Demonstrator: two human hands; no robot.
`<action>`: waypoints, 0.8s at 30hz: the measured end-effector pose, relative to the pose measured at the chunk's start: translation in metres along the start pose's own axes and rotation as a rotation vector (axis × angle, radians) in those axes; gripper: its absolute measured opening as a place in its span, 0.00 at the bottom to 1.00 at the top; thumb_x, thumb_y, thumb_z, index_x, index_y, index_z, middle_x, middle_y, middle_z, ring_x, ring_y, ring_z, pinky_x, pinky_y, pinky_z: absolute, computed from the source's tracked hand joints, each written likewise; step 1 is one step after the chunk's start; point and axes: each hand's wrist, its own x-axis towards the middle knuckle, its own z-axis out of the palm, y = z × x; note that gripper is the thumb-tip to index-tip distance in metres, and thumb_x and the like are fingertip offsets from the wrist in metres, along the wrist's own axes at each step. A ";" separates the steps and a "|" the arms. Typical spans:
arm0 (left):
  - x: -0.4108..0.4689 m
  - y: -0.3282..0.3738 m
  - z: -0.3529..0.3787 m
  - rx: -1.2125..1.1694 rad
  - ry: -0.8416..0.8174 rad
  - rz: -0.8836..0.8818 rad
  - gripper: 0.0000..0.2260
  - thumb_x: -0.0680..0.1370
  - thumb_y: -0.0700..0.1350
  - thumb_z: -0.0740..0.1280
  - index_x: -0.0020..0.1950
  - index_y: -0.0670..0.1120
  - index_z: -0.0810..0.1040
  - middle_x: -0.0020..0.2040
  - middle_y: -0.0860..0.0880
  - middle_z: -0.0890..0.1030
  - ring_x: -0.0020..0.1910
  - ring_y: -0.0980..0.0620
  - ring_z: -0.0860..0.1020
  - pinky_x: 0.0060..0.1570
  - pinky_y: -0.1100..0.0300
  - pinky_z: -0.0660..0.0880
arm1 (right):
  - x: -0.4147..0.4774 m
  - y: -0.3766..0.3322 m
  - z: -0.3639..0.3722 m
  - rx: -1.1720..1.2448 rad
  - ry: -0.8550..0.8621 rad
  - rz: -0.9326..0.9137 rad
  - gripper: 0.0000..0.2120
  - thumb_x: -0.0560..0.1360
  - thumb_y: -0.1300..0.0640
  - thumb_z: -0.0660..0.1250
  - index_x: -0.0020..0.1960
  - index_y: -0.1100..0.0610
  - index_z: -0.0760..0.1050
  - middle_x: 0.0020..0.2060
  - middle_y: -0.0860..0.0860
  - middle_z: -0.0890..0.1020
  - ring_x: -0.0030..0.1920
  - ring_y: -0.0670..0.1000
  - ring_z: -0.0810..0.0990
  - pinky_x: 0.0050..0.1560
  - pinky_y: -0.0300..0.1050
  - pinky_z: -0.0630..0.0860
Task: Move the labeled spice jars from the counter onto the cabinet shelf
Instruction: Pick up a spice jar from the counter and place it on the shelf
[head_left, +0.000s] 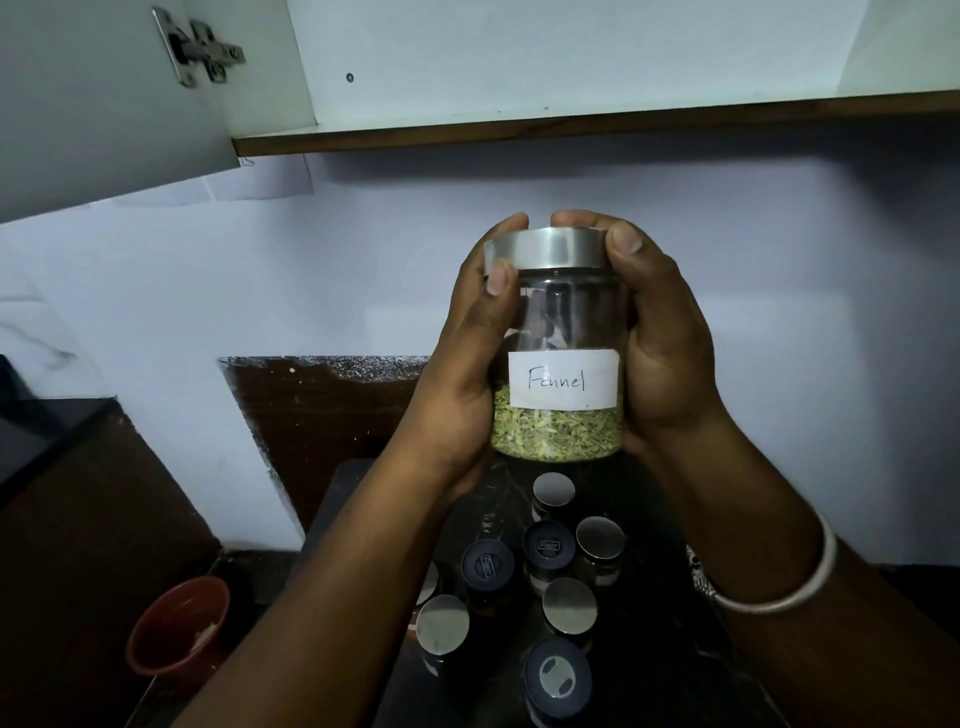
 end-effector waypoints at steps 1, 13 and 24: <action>0.001 0.000 -0.001 -0.004 -0.001 0.003 0.40 0.71 0.65 0.71 0.79 0.50 0.64 0.73 0.39 0.74 0.67 0.40 0.78 0.67 0.42 0.75 | 0.001 0.000 0.001 -0.003 0.000 -0.002 0.17 0.75 0.48 0.65 0.58 0.59 0.78 0.52 0.61 0.81 0.53 0.62 0.80 0.56 0.58 0.77; 0.073 0.028 -0.040 0.138 0.053 0.202 0.25 0.81 0.57 0.65 0.73 0.45 0.70 0.65 0.34 0.78 0.61 0.30 0.79 0.59 0.35 0.75 | 0.048 -0.017 0.010 -0.809 -0.147 -0.108 0.40 0.65 0.33 0.70 0.74 0.36 0.61 0.53 0.48 0.83 0.51 0.47 0.85 0.48 0.43 0.82; 0.257 0.093 -0.121 0.736 0.394 0.350 0.20 0.84 0.60 0.55 0.64 0.50 0.78 0.44 0.44 0.83 0.42 0.48 0.82 0.41 0.53 0.79 | 0.247 -0.025 0.058 -0.890 -0.160 -0.161 0.34 0.64 0.46 0.76 0.66 0.40 0.65 0.54 0.54 0.81 0.53 0.58 0.84 0.48 0.67 0.83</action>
